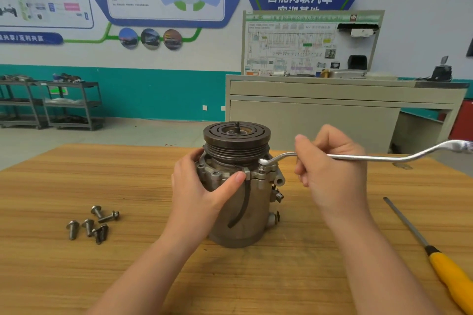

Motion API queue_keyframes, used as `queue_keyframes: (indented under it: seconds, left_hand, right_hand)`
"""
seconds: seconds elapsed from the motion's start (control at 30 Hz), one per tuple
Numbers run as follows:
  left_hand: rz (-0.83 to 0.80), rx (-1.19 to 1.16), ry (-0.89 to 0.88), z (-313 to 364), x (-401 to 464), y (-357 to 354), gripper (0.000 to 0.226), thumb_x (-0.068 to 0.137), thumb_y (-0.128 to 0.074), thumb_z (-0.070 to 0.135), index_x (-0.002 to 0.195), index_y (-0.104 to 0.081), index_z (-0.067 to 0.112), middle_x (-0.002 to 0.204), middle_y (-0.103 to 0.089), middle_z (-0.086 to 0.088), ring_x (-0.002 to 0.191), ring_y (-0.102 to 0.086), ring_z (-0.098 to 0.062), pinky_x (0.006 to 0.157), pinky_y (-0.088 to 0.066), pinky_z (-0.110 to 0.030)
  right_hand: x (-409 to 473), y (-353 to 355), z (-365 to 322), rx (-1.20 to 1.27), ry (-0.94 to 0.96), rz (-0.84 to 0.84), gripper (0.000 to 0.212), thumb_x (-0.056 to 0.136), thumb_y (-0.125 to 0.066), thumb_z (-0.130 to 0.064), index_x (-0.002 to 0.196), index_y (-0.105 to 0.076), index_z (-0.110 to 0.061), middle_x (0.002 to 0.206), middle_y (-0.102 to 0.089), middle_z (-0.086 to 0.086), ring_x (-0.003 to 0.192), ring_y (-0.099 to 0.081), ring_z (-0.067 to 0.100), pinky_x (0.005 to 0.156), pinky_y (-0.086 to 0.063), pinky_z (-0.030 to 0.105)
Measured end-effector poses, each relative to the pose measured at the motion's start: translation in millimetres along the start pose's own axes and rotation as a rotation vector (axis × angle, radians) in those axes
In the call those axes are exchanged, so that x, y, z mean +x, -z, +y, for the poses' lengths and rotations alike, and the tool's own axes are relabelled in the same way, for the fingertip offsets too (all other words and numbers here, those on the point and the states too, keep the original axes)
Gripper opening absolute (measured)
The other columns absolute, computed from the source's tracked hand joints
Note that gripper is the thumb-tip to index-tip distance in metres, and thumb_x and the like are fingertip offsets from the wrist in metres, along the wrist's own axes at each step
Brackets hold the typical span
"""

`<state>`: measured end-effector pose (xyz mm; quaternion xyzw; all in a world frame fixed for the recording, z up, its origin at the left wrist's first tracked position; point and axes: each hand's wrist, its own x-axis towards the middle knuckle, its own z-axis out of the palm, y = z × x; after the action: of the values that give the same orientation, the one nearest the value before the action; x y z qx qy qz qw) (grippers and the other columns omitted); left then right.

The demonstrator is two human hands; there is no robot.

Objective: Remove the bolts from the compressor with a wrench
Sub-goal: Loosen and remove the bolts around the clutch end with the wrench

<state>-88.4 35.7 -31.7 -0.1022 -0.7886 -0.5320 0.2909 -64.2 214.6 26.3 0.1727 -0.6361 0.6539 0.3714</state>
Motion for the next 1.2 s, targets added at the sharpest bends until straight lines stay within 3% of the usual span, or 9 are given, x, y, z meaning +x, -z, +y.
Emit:
queue_keyframes:
  seconds: [0.2, 0.37, 0.53, 0.67, 0.77, 0.87, 1.0, 1.13, 1.2]
  left_hand:
    - [0.019, 0.016, -0.005, 0.0, -0.9, -0.4, 0.096, 0.06, -0.062, 0.083, 0.136, -0.033, 0.032, 0.119, -0.036, 0.022, 0.125, -0.037, -0.007, 0.093, -0.031, -0.016]
    - [0.008, 0.039, -0.001, -0.5, -1.5, -0.1, 0.099, 0.059, -0.062, 0.079, 0.139, -0.033, 0.029, 0.125, -0.037, 0.016, 0.126, -0.038, -0.009, 0.099, -0.035, -0.025]
    - [0.002, 0.016, 0.005, 0.5, -1.8, 0.4, 0.097, 0.062, -0.064, 0.082, 0.138, -0.032, 0.032, 0.125, -0.036, 0.017, 0.127, -0.035, -0.007, 0.098, -0.031, -0.022]
    - [-0.013, 0.0, 0.012, 0.5, -1.2, 0.3, 0.092, 0.056, -0.059, 0.079, 0.133, -0.029, 0.037, 0.127, -0.036, 0.016, 0.127, -0.035, -0.007, 0.098, -0.031, -0.024]
    - [-0.014, -0.003, 0.009, 0.5, -1.6, 0.6, 0.092, 0.056, -0.058, 0.08, 0.133, -0.029, 0.038, 0.127, -0.036, 0.017, 0.126, -0.035, -0.006, 0.097, -0.031, -0.022]
    - [-0.015, -0.009, 0.006, 0.2, -1.5, 0.7, 0.093, 0.055, -0.058, 0.081, 0.133, -0.03, 0.038, 0.127, -0.036, 0.017, 0.126, -0.035, -0.005, 0.094, -0.03, -0.016]
    - [-0.019, 0.006, 0.01, -0.6, -0.7, 0.3, 0.098, 0.055, -0.058, 0.081, 0.137, -0.031, 0.035, 0.128, -0.037, 0.016, 0.128, -0.035, -0.008, 0.101, -0.033, -0.024]
    - [-0.006, -0.003, 0.005, 1.7, -1.1, 0.3, 0.091, 0.053, -0.056, 0.082, 0.129, -0.029, 0.04, 0.125, -0.037, 0.016, 0.126, -0.036, -0.007, 0.098, -0.032, -0.023]
    - [-0.002, 0.004, 0.0, 2.2, -0.8, 0.6, 0.089, 0.054, -0.056, 0.081, 0.129, -0.029, 0.04, 0.124, -0.037, 0.017, 0.126, -0.035, -0.007, 0.097, -0.031, -0.022]
  right_hand:
    - [-27.4, -25.6, -10.9, -0.478, 0.538, 0.02, 0.039, 0.083, -0.056, -0.008, 0.062, -0.028, -0.025, 0.053, -0.021, -0.013, 0.048, -0.025, 0.01, 0.043, -0.022, 0.018]
    - [-37.0, -32.1, -10.3, -0.579, 0.571, 0.049, 0.038, 0.084, -0.057, -0.007, 0.062, -0.031, -0.023, 0.053, -0.026, -0.011, 0.044, -0.027, 0.009, 0.04, -0.026, 0.02]
    - [-2.9, -3.0, 0.6, -0.079, 0.073, -0.161, 0.035, 0.076, -0.064, -0.013, 0.054, -0.038, -0.021, 0.051, -0.034, -0.01, 0.047, -0.031, 0.003, 0.046, -0.028, 0.016]
    - [15.1, 21.3, 15.7, 0.531, -0.494, -0.318, 0.033, 0.076, -0.07, -0.008, 0.053, -0.049, -0.022, 0.048, -0.049, 0.001, 0.036, -0.039, 0.006, 0.035, -0.028, 0.015]
    - [11.0, 13.1, 25.6, 0.757, -0.619, -0.172, 0.026, 0.074, -0.067, -0.01, 0.057, -0.048, -0.018, 0.05, -0.05, 0.0, 0.036, -0.041, 0.004, 0.032, -0.03, 0.014]
    - [12.1, 10.2, 21.1, 0.909, -0.546, 0.08, 0.025, 0.078, -0.065, -0.01, 0.066, -0.045, -0.019, 0.051, -0.047, -0.003, 0.036, -0.038, 0.003, 0.033, -0.029, 0.015]
    - [6.4, 9.4, 4.4, 0.347, -0.168, 0.125, 0.05, 0.092, -0.059, -0.005, 0.051, -0.039, -0.024, 0.042, -0.044, -0.001, 0.035, -0.038, 0.009, 0.037, -0.028, 0.018]
    - [-12.7, -8.7, -2.2, -0.117, 0.125, 0.132, 0.042, 0.087, -0.062, -0.016, 0.053, -0.038, -0.02, 0.047, -0.046, 0.011, 0.037, -0.044, 0.011, 0.038, -0.031, 0.023]
    - [-22.5, -17.0, -4.0, -0.261, 0.293, 0.158, 0.04, 0.085, -0.058, -0.02, 0.053, -0.033, -0.024, 0.045, -0.034, 0.001, 0.041, -0.039, 0.01, 0.04, -0.029, 0.024]
